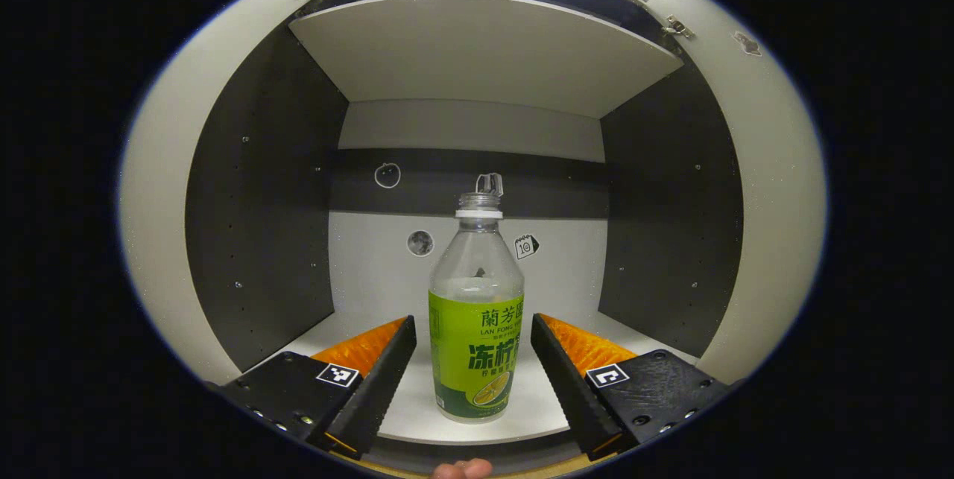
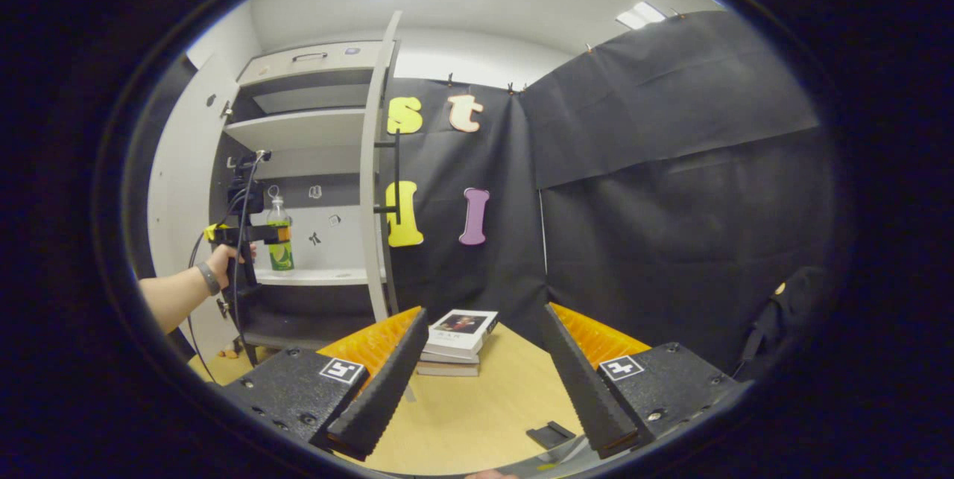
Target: Grasp the bottle in the cabinet with the left hand and place it on the coaster, then close the right door with the right hand and the left door with the left hand.
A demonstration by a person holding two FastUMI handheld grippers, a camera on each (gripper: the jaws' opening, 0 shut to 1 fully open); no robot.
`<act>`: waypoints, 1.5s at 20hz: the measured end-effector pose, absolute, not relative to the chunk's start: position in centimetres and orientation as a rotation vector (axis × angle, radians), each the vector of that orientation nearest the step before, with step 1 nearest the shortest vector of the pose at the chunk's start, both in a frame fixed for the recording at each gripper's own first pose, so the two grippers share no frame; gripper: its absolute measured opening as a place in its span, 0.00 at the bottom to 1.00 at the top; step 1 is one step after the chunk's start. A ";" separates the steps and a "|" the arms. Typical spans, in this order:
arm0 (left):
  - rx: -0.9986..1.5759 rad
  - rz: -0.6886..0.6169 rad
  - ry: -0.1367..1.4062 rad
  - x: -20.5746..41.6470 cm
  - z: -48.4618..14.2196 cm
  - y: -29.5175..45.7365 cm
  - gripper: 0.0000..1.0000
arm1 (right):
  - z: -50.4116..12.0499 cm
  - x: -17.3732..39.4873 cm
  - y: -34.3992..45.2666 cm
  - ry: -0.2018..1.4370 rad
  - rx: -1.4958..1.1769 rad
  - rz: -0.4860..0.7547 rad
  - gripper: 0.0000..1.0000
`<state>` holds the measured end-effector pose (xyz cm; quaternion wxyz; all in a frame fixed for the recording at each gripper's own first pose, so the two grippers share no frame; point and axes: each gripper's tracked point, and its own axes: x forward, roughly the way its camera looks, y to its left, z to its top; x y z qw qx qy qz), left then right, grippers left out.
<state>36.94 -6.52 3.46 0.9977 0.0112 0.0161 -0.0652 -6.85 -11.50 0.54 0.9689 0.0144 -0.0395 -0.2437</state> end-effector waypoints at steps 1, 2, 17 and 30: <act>0.028 -0.132 0.034 37.1 3.4 -6.6 0.94 | 0.5 -6.7 -11.6 -0.077 0.027 -0.496 1.00; 0.035 -0.132 0.035 37.3 3.3 -6.8 0.95 | 0.5 -6.5 -11.6 -0.074 0.023 -0.499 1.00; 0.033 -0.180 0.004 33.3 6.4 -6.3 0.70 | 0.9 -4.4 -9.5 -0.054 0.009 -0.411 0.99; 0.054 -0.203 -0.054 17.5 7.1 -5.0 0.70 | 2.8 -4.0 -2.1 -0.078 0.003 -0.097 1.00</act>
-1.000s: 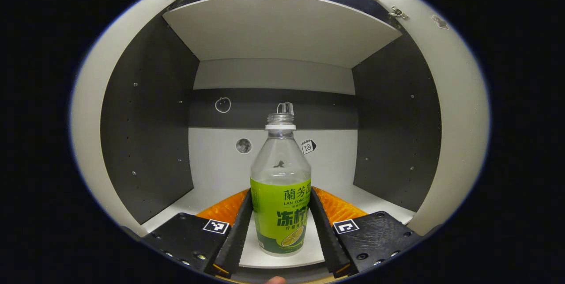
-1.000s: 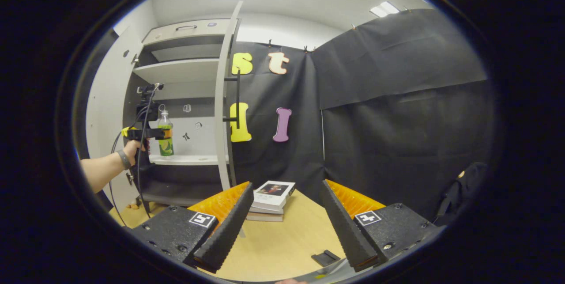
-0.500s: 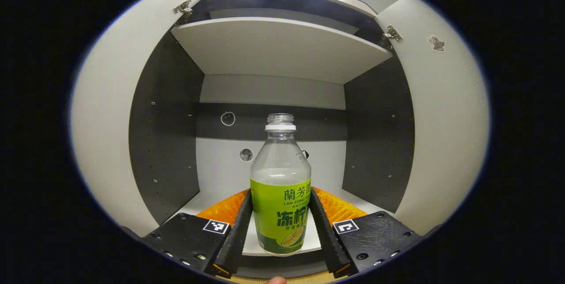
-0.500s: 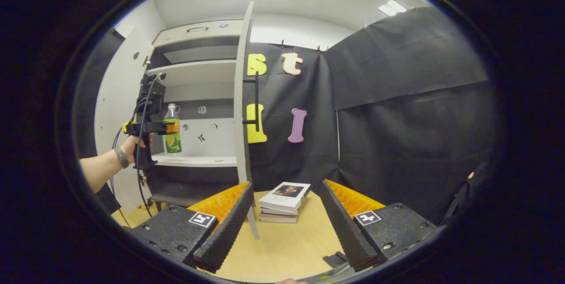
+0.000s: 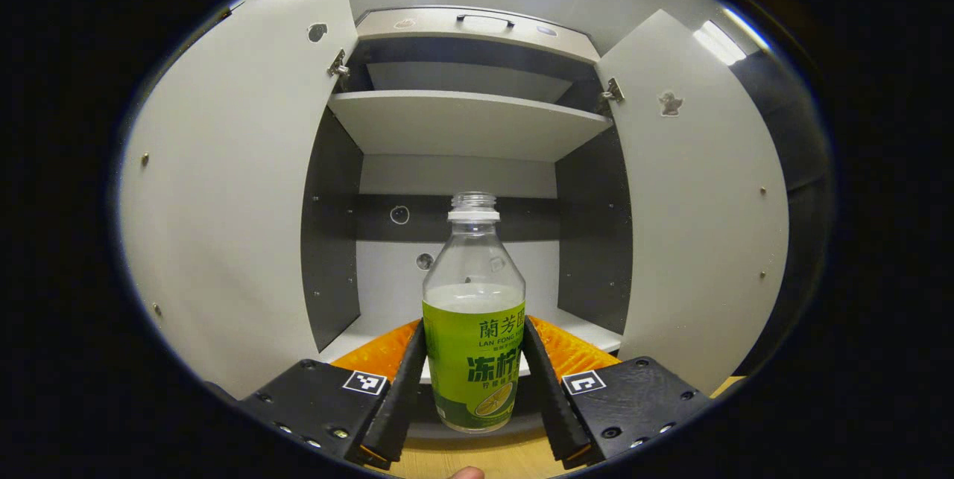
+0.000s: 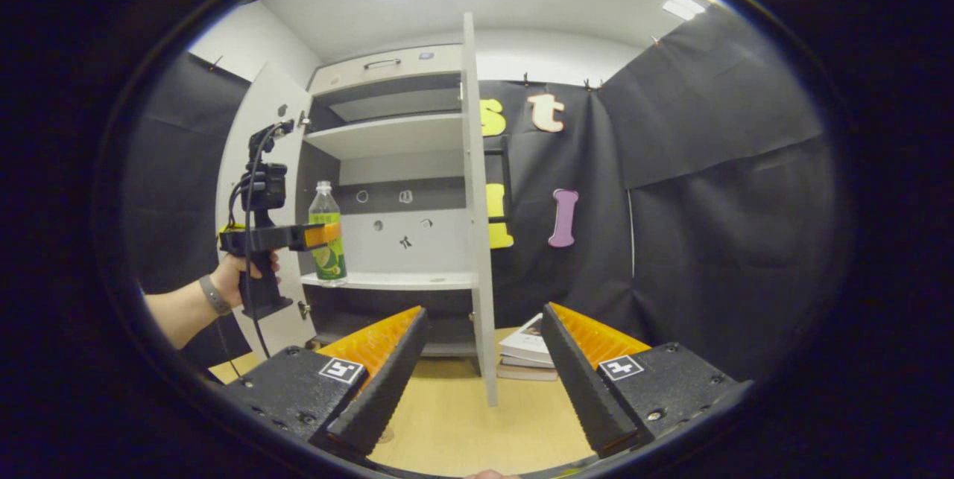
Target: Grasp the bottle in the cabinet with the left hand and place it on the coaster, then close the right door with the right hand and the left door with the left hand.
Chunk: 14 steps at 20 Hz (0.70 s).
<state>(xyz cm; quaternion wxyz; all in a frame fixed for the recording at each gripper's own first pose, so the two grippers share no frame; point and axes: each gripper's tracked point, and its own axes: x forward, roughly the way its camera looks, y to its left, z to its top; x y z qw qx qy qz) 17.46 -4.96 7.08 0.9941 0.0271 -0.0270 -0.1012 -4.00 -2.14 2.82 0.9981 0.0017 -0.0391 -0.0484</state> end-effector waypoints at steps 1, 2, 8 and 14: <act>0.057 -0.201 -0.058 16.2 6.6 -5.1 0.70 | 3.1 -3.9 -1.8 -0.079 -0.004 -0.082 1.00; 0.060 -0.196 -0.060 15.1 6.1 -5.2 0.70 | 3.4 -3.9 -1.6 -0.078 -0.012 -0.066 1.00; 0.081 -0.184 -0.051 9.2 0.0 -6.6 0.70 | 7.5 -4.4 -0.9 -0.113 -0.041 -0.013 0.96; 0.113 -0.126 -0.020 4.5 -9.2 -7.2 0.70 | 11.1 -5.0 -2.2 -0.148 -0.022 -0.052 0.99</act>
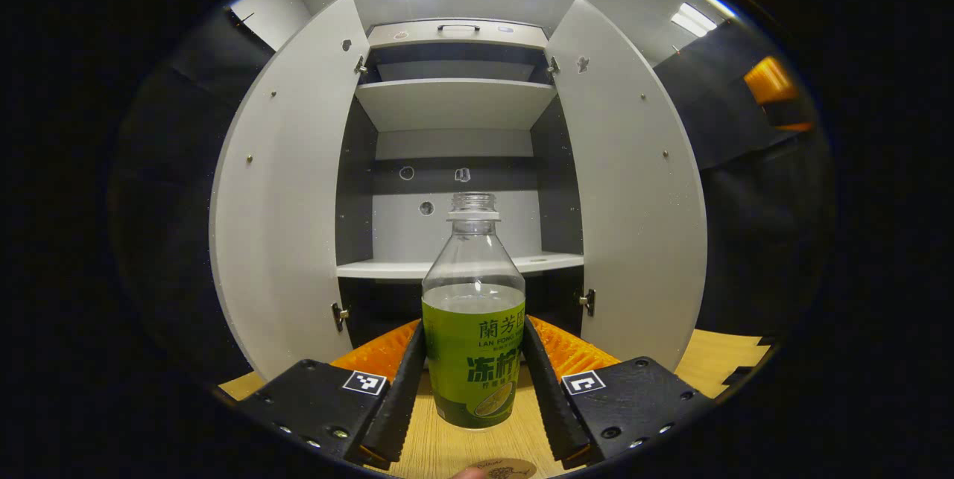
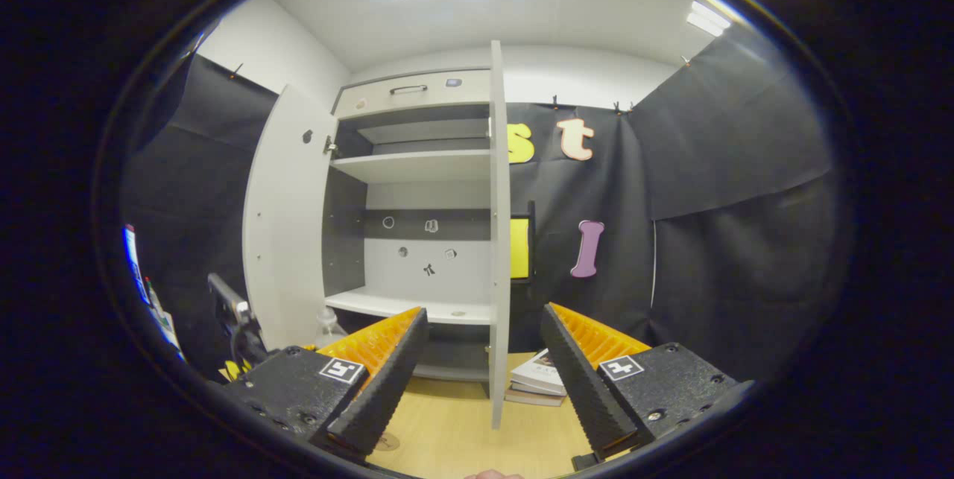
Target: Grasp the bottle in the cabinet with the left hand and place it on the coaster, then close the right door with the right hand and the left door with the left hand.
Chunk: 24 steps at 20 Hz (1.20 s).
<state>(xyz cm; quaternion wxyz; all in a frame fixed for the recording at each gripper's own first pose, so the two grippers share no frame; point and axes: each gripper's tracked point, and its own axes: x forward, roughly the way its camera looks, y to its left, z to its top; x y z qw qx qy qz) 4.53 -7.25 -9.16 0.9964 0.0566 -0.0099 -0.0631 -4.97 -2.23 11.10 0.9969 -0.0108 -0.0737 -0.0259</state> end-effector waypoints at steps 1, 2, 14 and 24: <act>0.111 -0.129 -0.011 3.9 -10.9 -7.5 0.70 | 11.6 -5.0 -2.4 -0.158 -0.014 -0.060 0.99; 0.107 -0.134 -0.008 3.2 -12.5 -7.8 0.70 | 12.2 -5.2 -2.5 -0.167 -0.010 -0.070 0.99; 0.099 -0.078 0.102 1.4 -23.8 -8.1 0.71 | 11.2 -6.0 -5.4 -0.098 -0.010 -0.170 0.99; 0.083 -0.125 0.086 0.7 -24.7 -8.2 0.76 | 10.2 -5.4 -6.2 -0.065 -0.014 -0.198 1.00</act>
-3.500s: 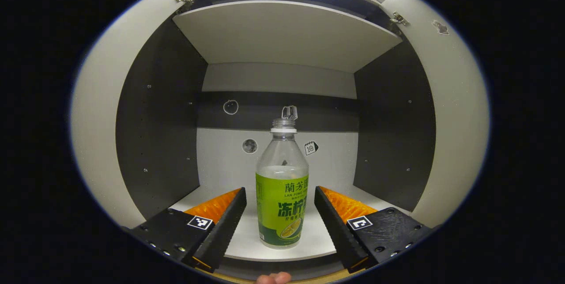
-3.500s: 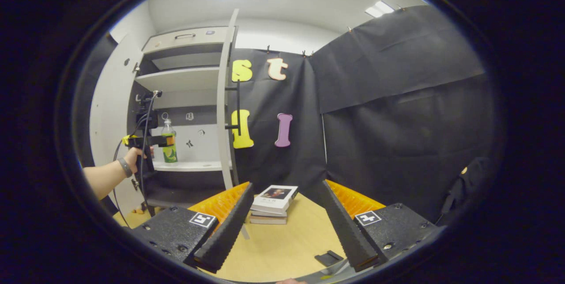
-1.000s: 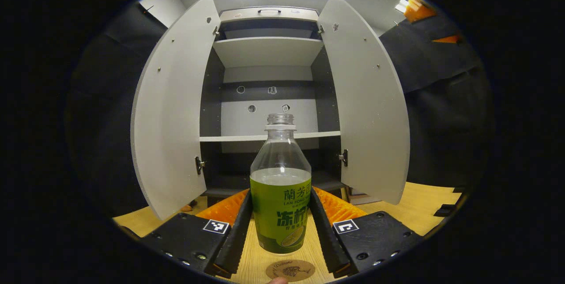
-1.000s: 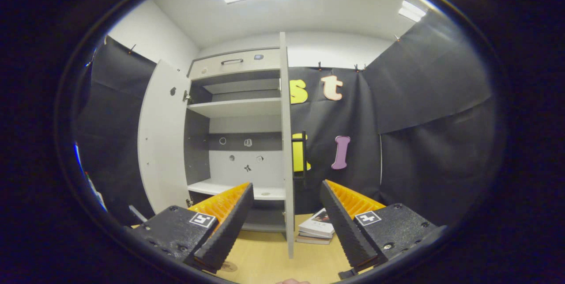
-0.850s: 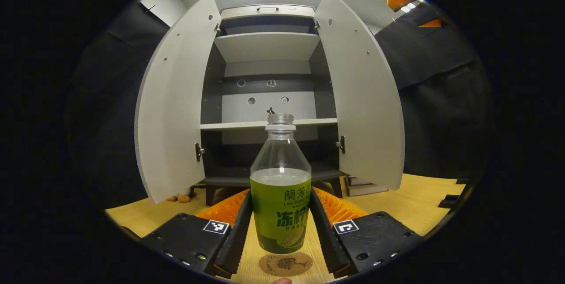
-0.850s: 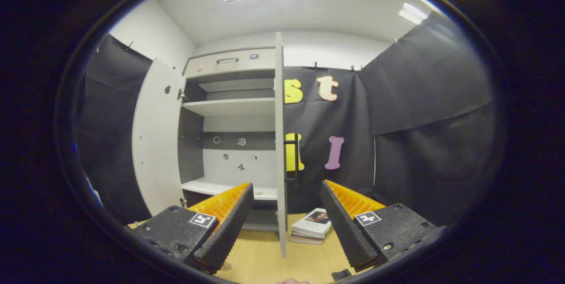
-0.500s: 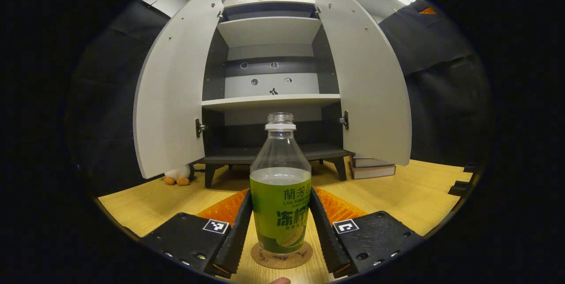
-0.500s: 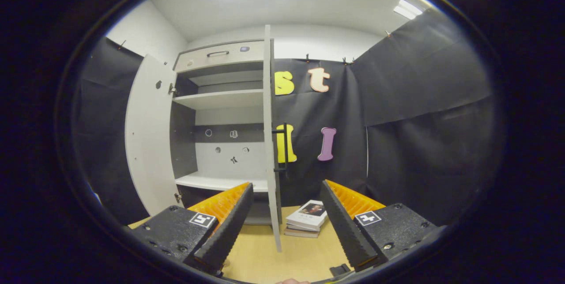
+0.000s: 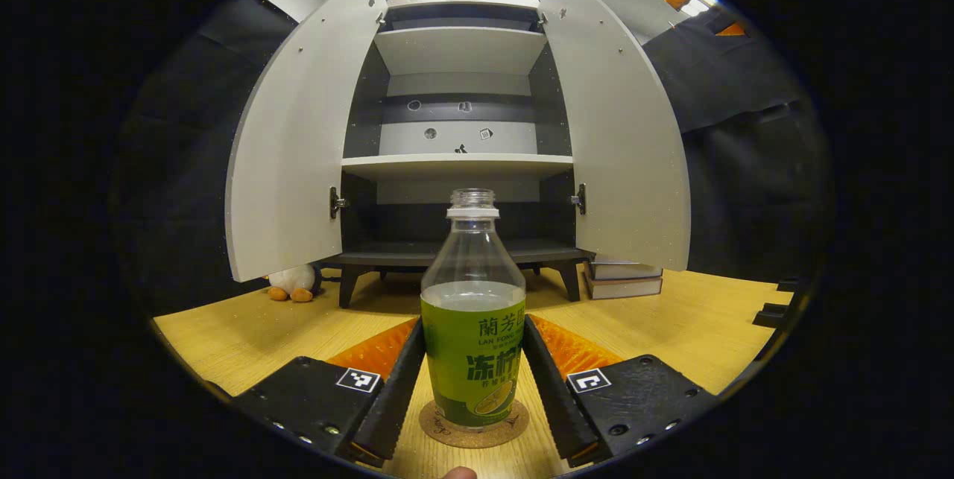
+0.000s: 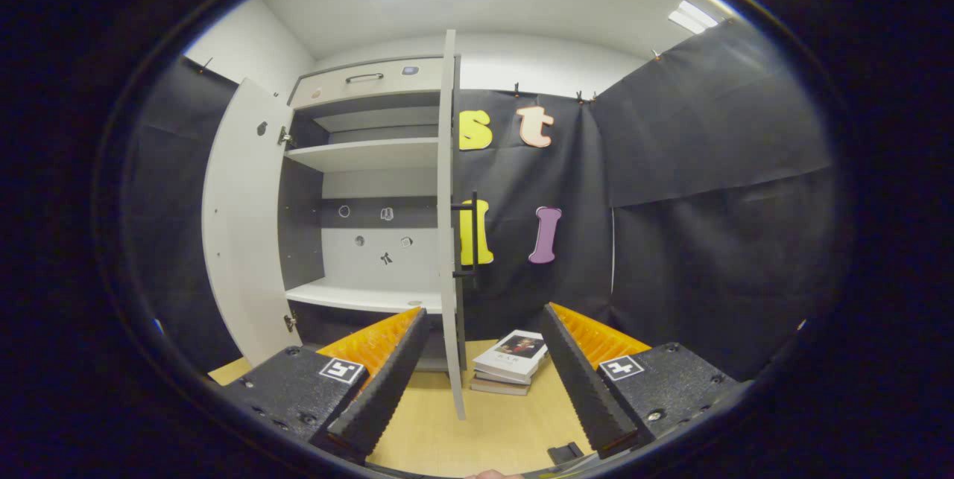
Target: Grasp the bottle in the cabinet with the left hand and place it on the coaster, then close the right door with the right hand and the left door with the left hand.
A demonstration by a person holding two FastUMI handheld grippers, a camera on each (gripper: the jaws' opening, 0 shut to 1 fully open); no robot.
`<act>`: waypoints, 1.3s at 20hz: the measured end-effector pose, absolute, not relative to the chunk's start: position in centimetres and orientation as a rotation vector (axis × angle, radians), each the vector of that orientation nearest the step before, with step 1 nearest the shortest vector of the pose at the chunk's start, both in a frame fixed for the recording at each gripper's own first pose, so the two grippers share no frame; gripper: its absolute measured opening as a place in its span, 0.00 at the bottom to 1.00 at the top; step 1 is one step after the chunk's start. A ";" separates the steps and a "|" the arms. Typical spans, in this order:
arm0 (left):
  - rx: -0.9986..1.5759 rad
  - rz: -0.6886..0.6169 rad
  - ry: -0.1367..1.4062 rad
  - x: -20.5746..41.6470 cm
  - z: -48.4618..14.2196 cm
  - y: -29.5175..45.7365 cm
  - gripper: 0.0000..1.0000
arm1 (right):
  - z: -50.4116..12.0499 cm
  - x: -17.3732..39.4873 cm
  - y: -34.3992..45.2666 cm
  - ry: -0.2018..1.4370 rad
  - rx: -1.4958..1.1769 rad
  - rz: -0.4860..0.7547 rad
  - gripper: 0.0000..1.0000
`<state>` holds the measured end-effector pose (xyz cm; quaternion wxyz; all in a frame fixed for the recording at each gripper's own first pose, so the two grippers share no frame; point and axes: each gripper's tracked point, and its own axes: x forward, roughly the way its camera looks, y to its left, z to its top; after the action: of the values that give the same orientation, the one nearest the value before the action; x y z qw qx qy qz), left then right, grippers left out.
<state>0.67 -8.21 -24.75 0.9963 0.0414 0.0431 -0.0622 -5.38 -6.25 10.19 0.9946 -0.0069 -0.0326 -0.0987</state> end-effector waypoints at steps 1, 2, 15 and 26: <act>0.084 -0.130 0.091 0.5 -24.8 -8.2 0.77 | 10.1 -5.4 -6.4 -0.063 -0.012 -0.199 1.00; 0.082 -0.134 0.096 0.4 -24.8 -8.2 0.78 | 10.0 -5.3 -6.4 -0.061 -0.008 -0.200 1.00; 0.028 -0.146 0.015 -1.9 -11.5 -6.2 0.96 | 5.1 -3.7 -7.0 -0.027 0.063 -0.182 1.00; 0.114 -0.047 -0.044 -1.2 -0.7 -2.7 0.96 | -2.4 -1.8 -5.8 -0.007 0.169 -0.119 0.99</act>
<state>-1.24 -2.72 -0.75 0.9979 0.0571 -0.0218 -0.0234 -1.80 -5.80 -2.36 0.9947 0.0842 -0.0033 -0.0592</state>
